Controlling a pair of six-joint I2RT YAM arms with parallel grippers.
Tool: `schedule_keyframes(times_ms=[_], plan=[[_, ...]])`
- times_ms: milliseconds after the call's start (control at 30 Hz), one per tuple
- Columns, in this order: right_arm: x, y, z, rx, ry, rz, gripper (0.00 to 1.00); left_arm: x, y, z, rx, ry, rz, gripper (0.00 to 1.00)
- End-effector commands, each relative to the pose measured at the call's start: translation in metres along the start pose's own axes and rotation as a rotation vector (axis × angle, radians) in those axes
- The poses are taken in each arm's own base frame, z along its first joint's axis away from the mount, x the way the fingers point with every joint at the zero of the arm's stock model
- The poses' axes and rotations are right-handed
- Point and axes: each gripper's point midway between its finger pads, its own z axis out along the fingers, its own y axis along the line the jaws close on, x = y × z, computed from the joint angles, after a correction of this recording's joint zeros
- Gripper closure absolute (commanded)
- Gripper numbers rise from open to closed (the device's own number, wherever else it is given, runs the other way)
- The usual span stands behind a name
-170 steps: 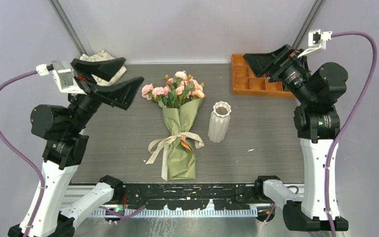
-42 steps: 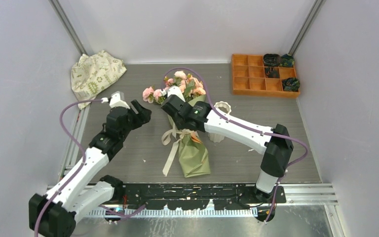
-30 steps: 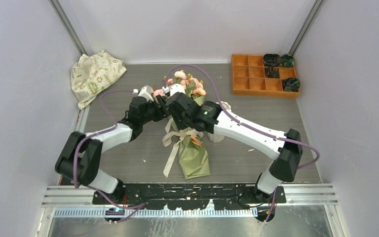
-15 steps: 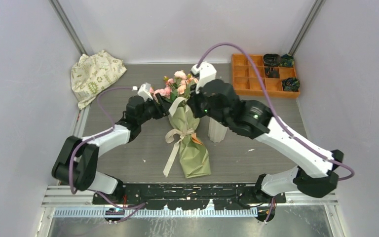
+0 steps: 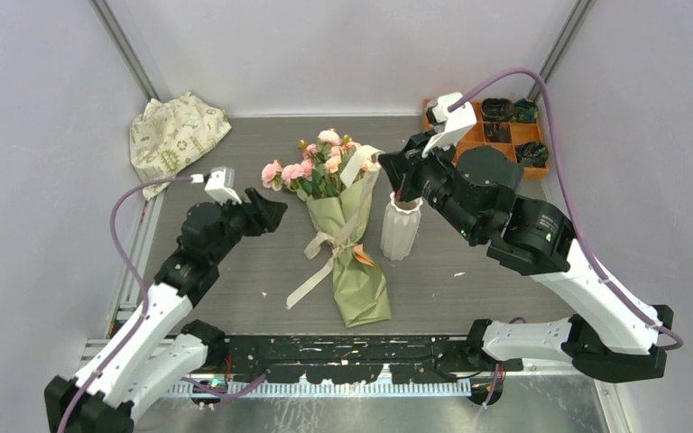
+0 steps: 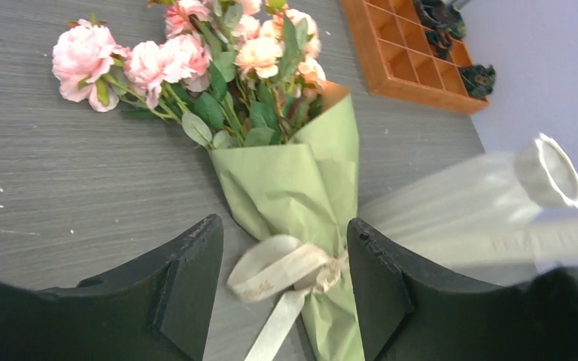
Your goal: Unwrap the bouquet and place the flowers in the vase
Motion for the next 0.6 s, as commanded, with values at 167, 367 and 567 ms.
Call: schedule_keyframes(times_ms=[167, 367, 567], plan=[[-0.04, -0.018, -0.009, 0.091, -0.145, 0.016, 0.99, 0.062, -0.016, -0.053, 0.166, 0.14, 0.067, 0.37], [-0.034, -0.022, 0.002, 0.141, -0.134, -0.016, 0.99, 0.106, -0.023, -0.043, 0.223, 0.289, 0.115, 0.36], [-0.031, -0.019, 0.014, 0.153, -0.126, -0.037, 0.99, 0.138, -0.04, -0.018, 0.209, 0.383, 0.297, 0.26]])
